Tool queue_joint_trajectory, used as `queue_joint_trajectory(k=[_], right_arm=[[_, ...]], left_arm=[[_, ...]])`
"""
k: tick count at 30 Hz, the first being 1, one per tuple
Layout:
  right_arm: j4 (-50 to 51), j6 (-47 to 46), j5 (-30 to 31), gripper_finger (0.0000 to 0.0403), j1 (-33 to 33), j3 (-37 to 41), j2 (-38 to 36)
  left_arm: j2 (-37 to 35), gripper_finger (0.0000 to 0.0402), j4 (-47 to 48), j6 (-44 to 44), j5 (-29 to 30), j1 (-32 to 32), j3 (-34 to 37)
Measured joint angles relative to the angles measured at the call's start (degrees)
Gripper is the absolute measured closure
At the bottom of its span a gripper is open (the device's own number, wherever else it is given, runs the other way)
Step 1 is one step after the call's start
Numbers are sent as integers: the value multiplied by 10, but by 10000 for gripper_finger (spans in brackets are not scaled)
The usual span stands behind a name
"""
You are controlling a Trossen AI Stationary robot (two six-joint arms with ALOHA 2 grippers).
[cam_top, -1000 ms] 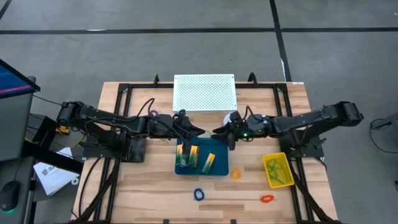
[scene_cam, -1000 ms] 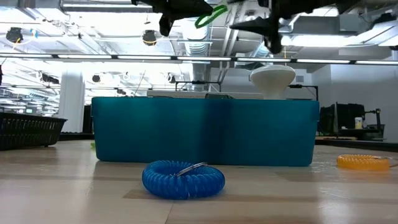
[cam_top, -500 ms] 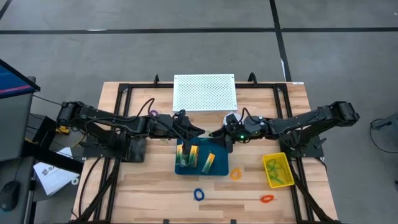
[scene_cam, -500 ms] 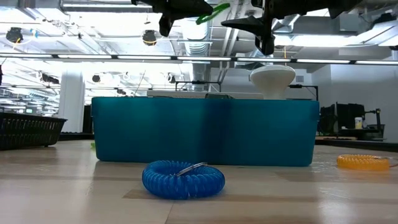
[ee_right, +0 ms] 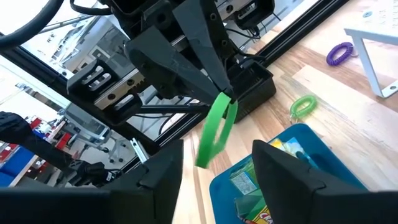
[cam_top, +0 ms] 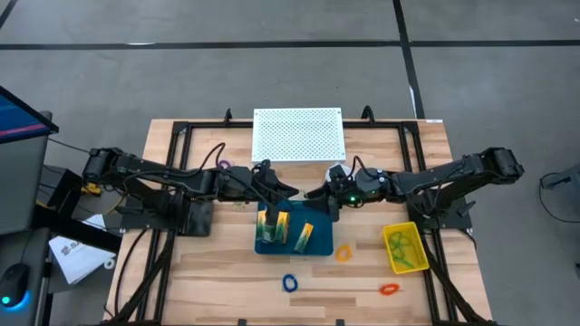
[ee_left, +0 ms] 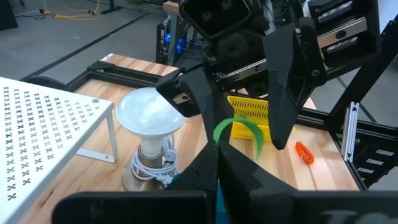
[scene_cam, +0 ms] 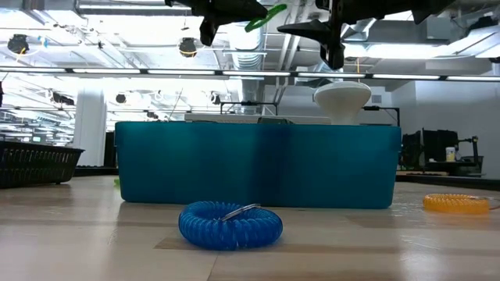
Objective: Pick & Place Office Desk Supplies
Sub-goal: Put the green rubber band into the yellow bin
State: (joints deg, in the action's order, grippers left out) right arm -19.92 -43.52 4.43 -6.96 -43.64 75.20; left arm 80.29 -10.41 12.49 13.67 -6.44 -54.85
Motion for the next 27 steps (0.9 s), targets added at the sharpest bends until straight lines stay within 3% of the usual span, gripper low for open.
queue_joint_trajectory(k=[3, 8, 21, 27], right_arm=[[0, 3, 0, 256, 0, 0, 0], [-6, 23, -14, 385, 0, 0, 0], [-17, 31, -14, 401, 0, 0, 0], [-17, 35, -14, 401, -1, 0, 0]], left_arm=[[0, 401, 0, 0, 0, 0, 0], [0, 401, 0, 0, 0, 0, 0], [0, 395, -14, 0, -1, 0, 0], [-4, 333, -48, 8, -30, 5, 0]])
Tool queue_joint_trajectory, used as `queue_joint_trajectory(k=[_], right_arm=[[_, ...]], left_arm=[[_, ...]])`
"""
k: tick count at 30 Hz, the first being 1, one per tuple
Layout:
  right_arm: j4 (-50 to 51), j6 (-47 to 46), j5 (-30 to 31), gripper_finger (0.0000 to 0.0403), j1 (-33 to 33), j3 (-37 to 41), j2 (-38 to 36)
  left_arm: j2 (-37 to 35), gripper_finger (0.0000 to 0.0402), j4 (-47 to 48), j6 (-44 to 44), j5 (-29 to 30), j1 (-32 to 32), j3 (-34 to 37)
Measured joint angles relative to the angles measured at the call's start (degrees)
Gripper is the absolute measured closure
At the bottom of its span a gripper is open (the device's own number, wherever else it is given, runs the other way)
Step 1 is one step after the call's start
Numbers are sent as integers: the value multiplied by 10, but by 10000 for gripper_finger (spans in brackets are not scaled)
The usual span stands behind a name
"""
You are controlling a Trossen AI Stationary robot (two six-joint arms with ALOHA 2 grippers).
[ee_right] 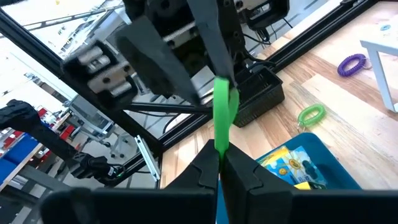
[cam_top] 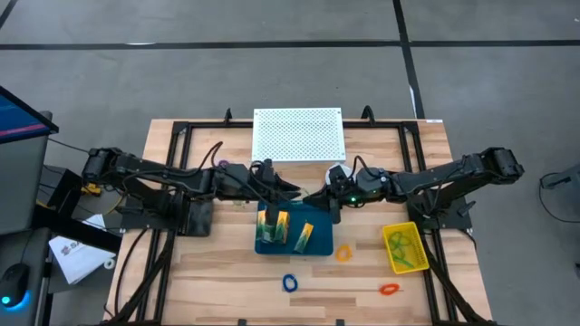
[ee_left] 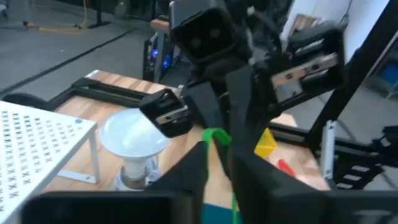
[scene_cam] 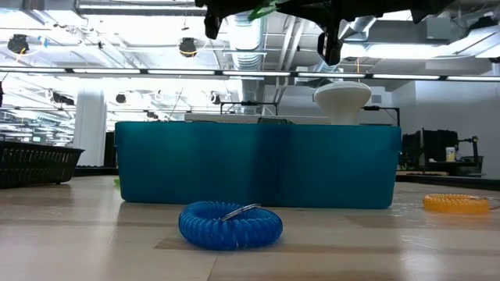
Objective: Pick & Place Office Desk Supplies
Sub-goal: Put the green rubber band into the yellow bin
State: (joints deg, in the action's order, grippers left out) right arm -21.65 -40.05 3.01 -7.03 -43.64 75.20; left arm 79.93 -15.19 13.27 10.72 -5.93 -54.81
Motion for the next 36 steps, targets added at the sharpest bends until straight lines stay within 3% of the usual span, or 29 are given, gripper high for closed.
queue_joint_trajectory(k=[5, 7, 14, 19, 24, 36], right_arm=[[0, -1, 0, 402, 0, 0, 0], [1, -3, 0, 402, 0, 0, 0], [33, -7, -2, 403, -4, -1, -7], [105, -47, 0, 403, -15, -2, -16], [240, -116, 0, 403, -63, 0, -48], [443, -250, 96, 403, -191, 0, -144]], left_arm=[[-24, 242, -22, 36, -1, 18, 0], [-47, 205, 10, 37, 0, 24, 3], [-188, 121, 248, 85, -1, 29, 67], [-279, 118, 247, 183, 21, -6, 168], [-301, 126, 150, 233, 71, -54, 245], [-302, 128, 125, 213, 73, -75, 268]])
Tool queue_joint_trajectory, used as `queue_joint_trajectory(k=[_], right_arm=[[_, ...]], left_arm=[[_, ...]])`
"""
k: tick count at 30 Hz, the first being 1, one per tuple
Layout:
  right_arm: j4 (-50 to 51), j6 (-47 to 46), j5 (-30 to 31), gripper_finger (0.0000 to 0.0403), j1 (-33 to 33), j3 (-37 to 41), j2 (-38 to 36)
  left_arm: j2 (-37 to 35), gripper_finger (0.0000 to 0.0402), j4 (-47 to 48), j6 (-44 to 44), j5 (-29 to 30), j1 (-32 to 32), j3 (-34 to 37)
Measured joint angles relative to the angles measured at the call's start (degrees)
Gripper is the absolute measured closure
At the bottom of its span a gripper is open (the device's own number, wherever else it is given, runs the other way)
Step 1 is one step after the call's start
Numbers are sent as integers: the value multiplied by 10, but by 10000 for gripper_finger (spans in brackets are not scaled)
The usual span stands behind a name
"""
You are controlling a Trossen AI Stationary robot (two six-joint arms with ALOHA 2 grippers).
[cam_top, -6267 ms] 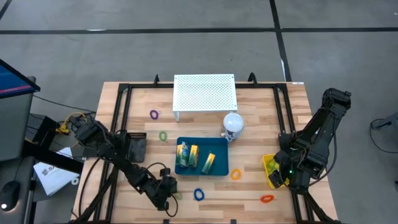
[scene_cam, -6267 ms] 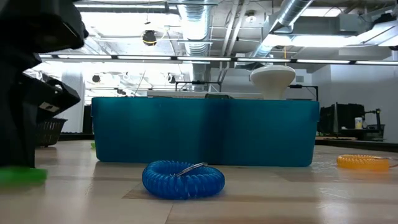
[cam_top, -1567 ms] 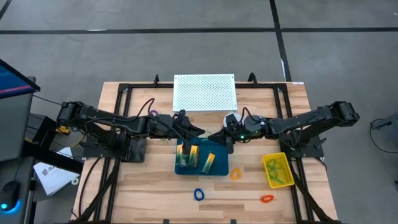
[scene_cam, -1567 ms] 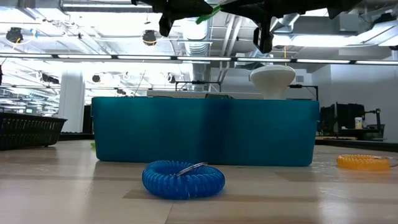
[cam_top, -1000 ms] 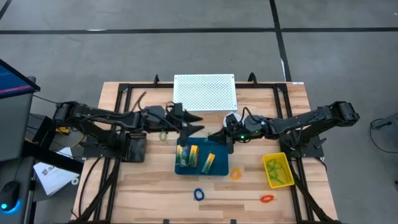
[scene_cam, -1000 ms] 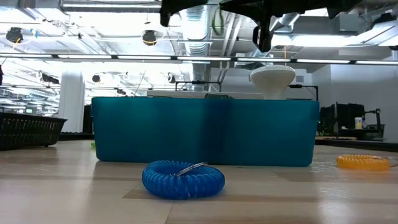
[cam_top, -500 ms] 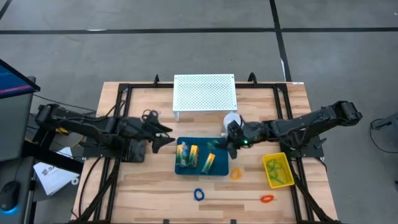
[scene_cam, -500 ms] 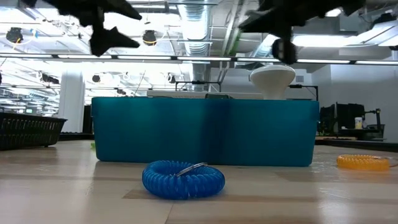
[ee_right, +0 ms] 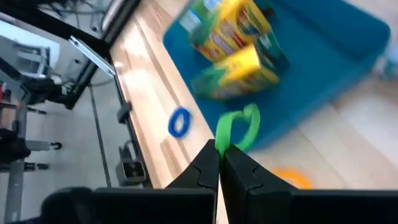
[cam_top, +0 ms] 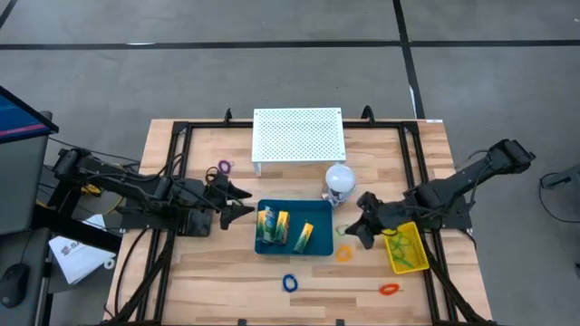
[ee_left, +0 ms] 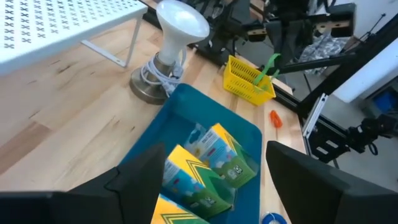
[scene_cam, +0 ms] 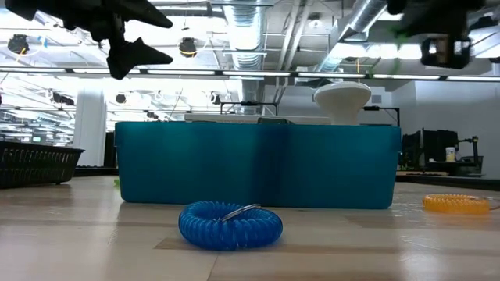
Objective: Pick & Place Office Desk Supplies
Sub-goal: Put the green rubber band into the yellow bin
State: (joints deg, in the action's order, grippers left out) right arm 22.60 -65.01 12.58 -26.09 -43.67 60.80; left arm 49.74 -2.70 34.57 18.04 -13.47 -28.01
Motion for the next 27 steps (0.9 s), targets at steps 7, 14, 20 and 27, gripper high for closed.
queue_joint_trajectory(k=[7, 14, 20, 27], right_arm=[[144, -141, -24, 403, -87, 0, -18], [315, -387, -56, 403, -245, 0, -29], [384, -544, -46, 403, -351, 0, -35], [406, -585, -45, 403, -384, 0, -34]], left_arm=[[0, 128, 1, 0, 0, 0, 0], [0, 128, -1, 0, 0, 0, 0], [0, 128, -3, 3, 0, 0, 0], [0, 129, -3, 4, 0, 0, 0]])
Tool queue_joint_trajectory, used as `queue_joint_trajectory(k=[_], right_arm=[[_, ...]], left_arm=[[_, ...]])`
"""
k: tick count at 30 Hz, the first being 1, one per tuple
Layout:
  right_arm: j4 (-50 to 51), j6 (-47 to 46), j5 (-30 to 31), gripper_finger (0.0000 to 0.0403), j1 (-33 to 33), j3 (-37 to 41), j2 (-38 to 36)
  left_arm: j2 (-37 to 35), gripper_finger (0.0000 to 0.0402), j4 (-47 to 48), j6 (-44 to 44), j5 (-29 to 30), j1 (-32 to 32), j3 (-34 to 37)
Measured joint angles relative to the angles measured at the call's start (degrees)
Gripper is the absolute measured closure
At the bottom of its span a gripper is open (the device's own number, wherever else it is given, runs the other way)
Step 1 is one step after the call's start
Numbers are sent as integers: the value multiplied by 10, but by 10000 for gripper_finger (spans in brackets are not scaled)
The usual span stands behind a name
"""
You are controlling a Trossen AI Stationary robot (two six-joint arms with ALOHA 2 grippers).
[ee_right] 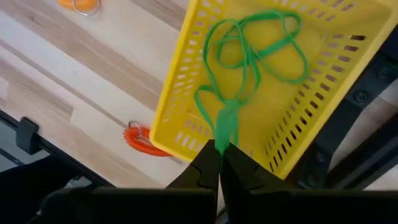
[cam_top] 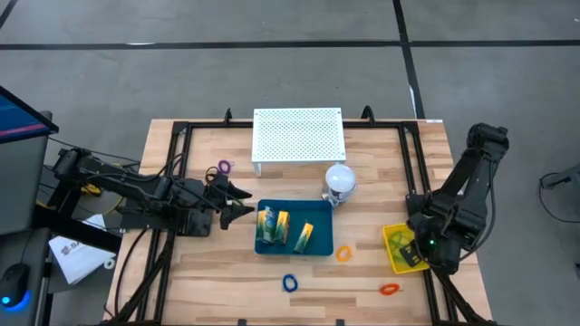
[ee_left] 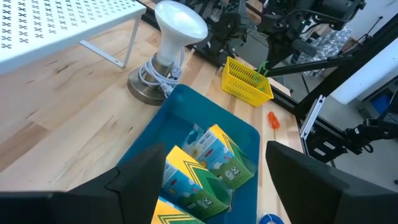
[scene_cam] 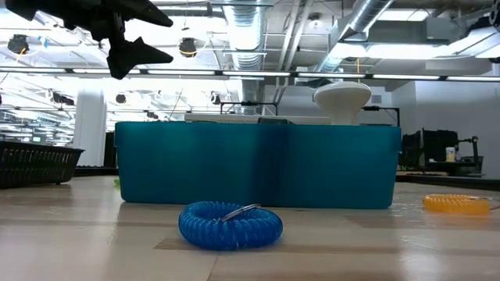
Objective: Pick & Place Office Desk Supplies
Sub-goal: Put the green rubber band into the yellow bin, then put the orange spring keychain into the black bin
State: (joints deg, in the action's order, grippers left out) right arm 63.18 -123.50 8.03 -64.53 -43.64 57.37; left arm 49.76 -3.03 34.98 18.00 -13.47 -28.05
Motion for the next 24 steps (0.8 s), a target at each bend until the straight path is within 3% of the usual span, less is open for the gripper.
queue_joint_trajectory(k=[15, 18, 24], right_arm=[[-1, 14, 15, 400, 1, 0, 0], [-4, 17, 29, 381, 1, 0, 0], [4, 16, 40, 303, 1, 0, 0]], left_arm=[[0, 129, 0, 4, 0, 0, 0], [0, 129, 0, 4, 0, 0, 0], [0, 129, 0, 12, -1, 0, 0]])
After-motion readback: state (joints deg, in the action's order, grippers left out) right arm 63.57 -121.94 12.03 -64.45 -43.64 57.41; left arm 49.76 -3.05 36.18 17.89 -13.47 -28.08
